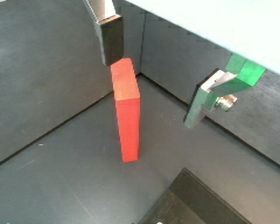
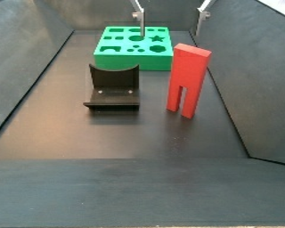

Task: Pick up the double-square object. Move up. Move to above the board. Insert the double-square object.
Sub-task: Pick up the double-square object.

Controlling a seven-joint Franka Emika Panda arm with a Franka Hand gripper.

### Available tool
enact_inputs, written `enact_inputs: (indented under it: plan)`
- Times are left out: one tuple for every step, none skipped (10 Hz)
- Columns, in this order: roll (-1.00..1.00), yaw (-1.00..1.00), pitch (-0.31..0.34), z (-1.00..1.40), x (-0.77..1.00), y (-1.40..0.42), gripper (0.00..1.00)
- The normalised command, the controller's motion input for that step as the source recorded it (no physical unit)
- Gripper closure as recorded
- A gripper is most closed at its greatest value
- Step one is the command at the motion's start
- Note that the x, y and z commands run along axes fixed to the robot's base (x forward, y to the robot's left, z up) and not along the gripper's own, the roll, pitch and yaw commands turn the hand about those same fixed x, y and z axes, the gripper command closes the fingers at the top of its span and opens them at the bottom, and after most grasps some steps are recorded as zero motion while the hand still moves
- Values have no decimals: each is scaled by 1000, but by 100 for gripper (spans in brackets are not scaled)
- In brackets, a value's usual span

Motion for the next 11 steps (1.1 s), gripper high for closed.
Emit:
enact_inputs:
  plan:
    - [0, 0, 0, 0, 0, -17, 0]
    - [-140, 143, -159, -200, -414, 91, 0]
    - [-61, 689, -107, -377, -349, 114, 0]
    - [-63, 783, -94, -403, -260, 126, 0]
    - [-33, 906, -74, -446, -169, 103, 0]
    - [0, 929, -43, -503, -169, 149, 0]
    - [0, 960, -36, -520, -120, 203, 0]
    - [0, 929, -39, -437, -106, 251, 0]
    - [0, 46, 0, 0, 0, 0, 0]
    - [0, 0, 0, 0, 0, 0, 0]
    - [0, 0, 0, 0, 0, 0, 100]
